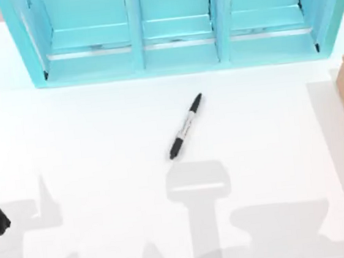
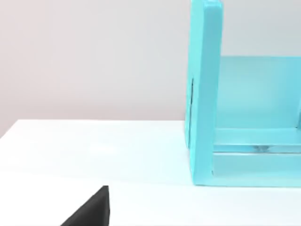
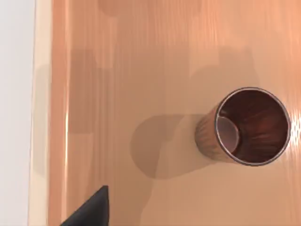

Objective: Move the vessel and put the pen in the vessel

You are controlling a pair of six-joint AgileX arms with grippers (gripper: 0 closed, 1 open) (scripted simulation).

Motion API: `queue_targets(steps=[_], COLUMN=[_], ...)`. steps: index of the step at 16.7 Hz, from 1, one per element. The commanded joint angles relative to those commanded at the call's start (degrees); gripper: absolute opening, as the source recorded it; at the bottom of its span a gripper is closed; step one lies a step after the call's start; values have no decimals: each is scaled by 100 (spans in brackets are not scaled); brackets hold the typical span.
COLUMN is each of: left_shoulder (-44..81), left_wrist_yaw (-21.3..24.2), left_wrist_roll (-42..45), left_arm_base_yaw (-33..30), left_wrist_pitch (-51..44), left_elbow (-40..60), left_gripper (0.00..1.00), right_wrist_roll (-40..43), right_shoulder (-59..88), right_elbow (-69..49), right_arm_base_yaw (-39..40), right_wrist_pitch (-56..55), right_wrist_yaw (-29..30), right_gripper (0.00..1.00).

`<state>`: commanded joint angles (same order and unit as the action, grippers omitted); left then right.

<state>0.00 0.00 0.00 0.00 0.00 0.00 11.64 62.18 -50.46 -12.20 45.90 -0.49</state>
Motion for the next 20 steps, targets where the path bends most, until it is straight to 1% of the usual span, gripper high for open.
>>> queue_targets(steps=[5,9,14,20], left_shoulder=[0,0,0,0], left_wrist_yaw=[0,0,0,0], left_wrist_roll=[0,0,0,0], left_arm_base_yaw=[0,0,0,0], left_wrist_pitch=[0,0,0,0], left_elbow=[0,0,0,0], left_gripper=[100,100,100,100], right_wrist_roll=[374,636,861,895], right_shoulder=[2012,3171,4018,4151], right_elbow=[-1521,-2685,-3814,-3988], right_arm_base_yaw=[-422,-672,-886,-921], right_wrist_pitch=[1624,2427,3008,3096], right_wrist_yaw=[-19,7,43,48], right_gripper=[100,100,100,100])
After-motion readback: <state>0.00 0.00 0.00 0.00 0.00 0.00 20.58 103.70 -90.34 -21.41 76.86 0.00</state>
